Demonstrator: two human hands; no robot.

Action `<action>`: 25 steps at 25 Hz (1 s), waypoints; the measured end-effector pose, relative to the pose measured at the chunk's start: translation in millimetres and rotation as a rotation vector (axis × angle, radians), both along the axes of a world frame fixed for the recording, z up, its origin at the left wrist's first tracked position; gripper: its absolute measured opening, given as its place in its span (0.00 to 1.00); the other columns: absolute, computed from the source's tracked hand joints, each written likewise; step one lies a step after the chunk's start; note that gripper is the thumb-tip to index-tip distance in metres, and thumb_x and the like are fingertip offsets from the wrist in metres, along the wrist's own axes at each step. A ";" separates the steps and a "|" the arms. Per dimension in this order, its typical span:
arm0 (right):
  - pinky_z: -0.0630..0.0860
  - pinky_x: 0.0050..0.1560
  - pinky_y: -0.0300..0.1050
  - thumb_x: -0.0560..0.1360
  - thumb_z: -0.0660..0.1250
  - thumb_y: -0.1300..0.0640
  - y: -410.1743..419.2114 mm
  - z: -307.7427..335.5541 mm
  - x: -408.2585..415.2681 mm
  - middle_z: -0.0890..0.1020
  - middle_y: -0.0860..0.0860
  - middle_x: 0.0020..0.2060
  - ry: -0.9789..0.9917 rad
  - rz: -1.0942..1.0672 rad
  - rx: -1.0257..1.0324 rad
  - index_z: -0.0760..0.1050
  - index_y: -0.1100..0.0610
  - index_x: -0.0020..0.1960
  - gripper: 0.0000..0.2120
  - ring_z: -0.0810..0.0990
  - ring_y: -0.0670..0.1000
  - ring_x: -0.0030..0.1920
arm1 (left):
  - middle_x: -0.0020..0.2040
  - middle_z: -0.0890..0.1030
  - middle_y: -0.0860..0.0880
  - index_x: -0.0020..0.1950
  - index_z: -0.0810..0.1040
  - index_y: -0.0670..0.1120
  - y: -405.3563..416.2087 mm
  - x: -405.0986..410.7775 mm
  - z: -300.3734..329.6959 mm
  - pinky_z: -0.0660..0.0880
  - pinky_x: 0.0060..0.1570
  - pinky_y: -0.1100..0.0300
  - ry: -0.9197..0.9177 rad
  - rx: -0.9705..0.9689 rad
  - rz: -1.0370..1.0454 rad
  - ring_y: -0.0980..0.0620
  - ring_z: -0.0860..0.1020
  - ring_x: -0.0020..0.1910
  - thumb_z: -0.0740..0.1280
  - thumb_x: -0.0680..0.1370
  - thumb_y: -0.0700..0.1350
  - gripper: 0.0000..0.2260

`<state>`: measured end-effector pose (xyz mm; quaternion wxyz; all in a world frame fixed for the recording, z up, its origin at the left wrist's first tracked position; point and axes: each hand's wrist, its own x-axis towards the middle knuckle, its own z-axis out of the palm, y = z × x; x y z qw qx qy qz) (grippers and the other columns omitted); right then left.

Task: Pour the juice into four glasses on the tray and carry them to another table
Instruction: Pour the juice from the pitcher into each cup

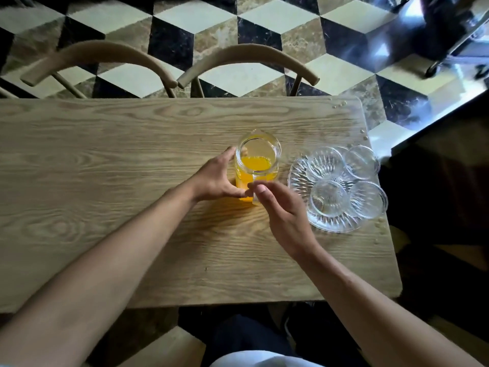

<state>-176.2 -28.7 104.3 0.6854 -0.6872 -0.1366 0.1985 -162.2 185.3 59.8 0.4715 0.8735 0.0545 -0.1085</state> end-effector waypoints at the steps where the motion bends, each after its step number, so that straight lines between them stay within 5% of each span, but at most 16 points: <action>1: 0.77 0.57 0.41 0.82 0.65 0.58 1.9 0.3 -1.6 0.88 0.53 0.46 0.015 -0.017 0.018 0.83 0.61 0.52 0.10 0.84 0.49 0.53 | 0.67 0.79 0.52 0.74 0.71 0.46 0.9 1.2 -1.3 0.72 0.69 0.63 0.011 -0.009 -0.019 0.54 0.78 0.67 0.86 0.61 0.51 0.45; 7: 0.74 0.51 0.35 0.83 0.63 0.61 11.6 3.3 -12.5 0.87 0.51 0.43 0.000 -0.107 0.021 0.83 0.59 0.48 0.11 0.82 0.44 0.46 | 0.62 0.83 0.51 0.70 0.76 0.47 1.2 -1.3 -1.9 0.78 0.65 0.54 -0.045 -0.009 0.012 0.52 0.81 0.62 0.87 0.60 0.48 0.40; 11: 0.75 0.53 0.40 0.83 0.63 0.58 6.9 4.1 -11.9 0.86 0.55 0.44 0.009 -0.094 0.009 0.82 0.63 0.49 0.12 0.82 0.47 0.48 | 0.58 0.83 0.55 0.69 0.76 0.52 -6.5 -12.8 4.6 0.74 0.58 0.73 -0.055 -0.043 0.072 0.60 0.81 0.58 0.83 0.57 0.60 0.42; 15: 0.75 0.53 0.41 0.82 0.63 0.55 -1.6 11.6 -15.2 0.85 0.49 0.43 -0.004 -0.022 0.025 0.81 0.63 0.50 0.13 0.82 0.48 0.48 | 0.60 0.83 0.54 0.70 0.76 0.52 -12.0 -29.2 11.1 0.71 0.53 0.80 -0.070 -0.025 0.163 0.61 0.80 0.61 0.87 0.59 0.49 0.41; 18: 0.74 0.53 0.42 0.83 0.61 0.55 -11.0 23.0 -20.2 0.84 0.47 0.41 -0.008 0.012 0.052 0.80 0.63 0.48 0.14 0.81 0.47 0.46 | 0.57 0.82 0.61 0.67 0.75 0.57 -25.6 -47.8 22.3 0.72 0.53 0.80 -0.089 -0.016 0.246 0.74 0.78 0.57 0.88 0.59 0.49 0.39; 25: 0.72 0.48 0.39 0.83 0.59 0.56 -71.6 50.7 -41.8 0.81 0.45 0.37 -0.001 0.058 0.098 0.76 0.66 0.43 0.16 0.78 0.45 0.42 | 0.56 0.85 0.58 0.62 0.73 0.64 -101.5 -101.2 50.5 0.76 0.55 0.70 -0.117 0.030 0.428 0.64 0.81 0.58 0.86 0.59 0.57 0.37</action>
